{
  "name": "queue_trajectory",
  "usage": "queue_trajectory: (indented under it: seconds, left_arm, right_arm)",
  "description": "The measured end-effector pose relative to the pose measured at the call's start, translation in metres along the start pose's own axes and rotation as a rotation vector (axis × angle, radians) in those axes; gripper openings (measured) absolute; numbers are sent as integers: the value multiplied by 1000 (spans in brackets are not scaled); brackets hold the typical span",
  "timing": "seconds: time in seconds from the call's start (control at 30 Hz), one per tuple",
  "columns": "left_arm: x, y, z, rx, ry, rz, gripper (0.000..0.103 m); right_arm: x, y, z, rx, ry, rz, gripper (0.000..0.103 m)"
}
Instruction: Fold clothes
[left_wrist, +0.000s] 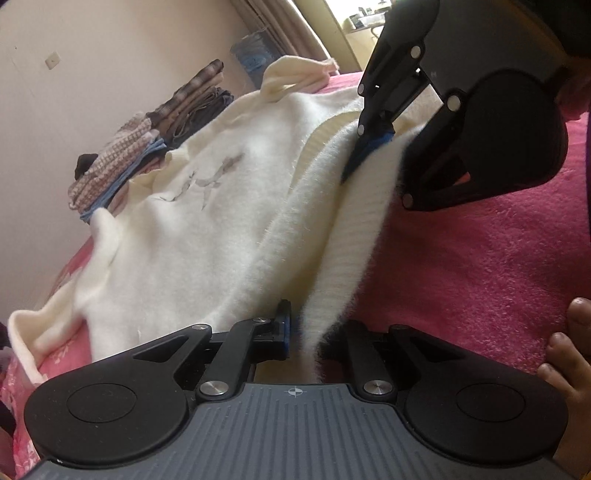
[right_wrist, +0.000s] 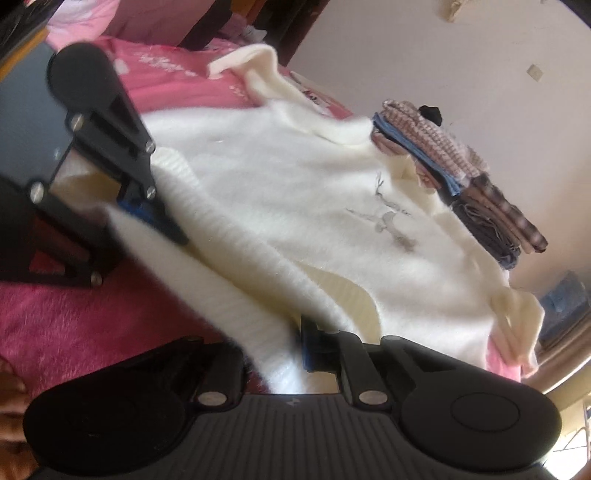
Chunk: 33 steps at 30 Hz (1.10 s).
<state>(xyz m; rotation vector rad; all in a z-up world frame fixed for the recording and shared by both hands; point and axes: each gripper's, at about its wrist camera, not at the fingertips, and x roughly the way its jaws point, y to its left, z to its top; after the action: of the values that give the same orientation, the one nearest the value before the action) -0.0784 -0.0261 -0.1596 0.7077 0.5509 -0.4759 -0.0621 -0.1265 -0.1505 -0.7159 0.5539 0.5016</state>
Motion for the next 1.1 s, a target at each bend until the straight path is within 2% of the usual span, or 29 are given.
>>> queue_trajectory:
  seconds: [0.07, 0.1, 0.17, 0.27, 0.33, 0.53, 0.7, 0.83, 1.1]
  left_arm:
    - [1, 1, 2, -12, 3, 5, 11]
    - [0, 3, 4, -36, 0, 4, 5]
    - [-6, 9, 5, -64, -8, -22, 3]
    - [-14, 16, 4, -87, -13, -77, 1]
    - [-19, 21, 4, -102, -17, -114, 1]
    - [-35, 36, 3, -146, -27, -224, 0]
    - [-45, 57, 7, -186, -28, -336, 0]
    - [-54, 59, 11, -124, -27, -388, 0]
    - [-60, 55, 7, 0, 33, -564, 0]
  right_arm:
    - [5, -5, 2, 37, 29, 17, 8]
    - [7, -8, 3, 65, 51, 34, 8]
    - [15, -26, 7, 205, 128, 127, 8]
    - [23, -65, 11, 423, 199, 296, 8]
    - [26, -83, 13, 486, 230, 405, 5]
    - [11, -86, 16, 390, 257, 538, 4]
    - [6, -91, 17, 385, 279, 638, 4]
    - [1, -95, 23, 358, 287, 702, 4]
    - [-17, -78, 14, 313, 347, 801, 4]
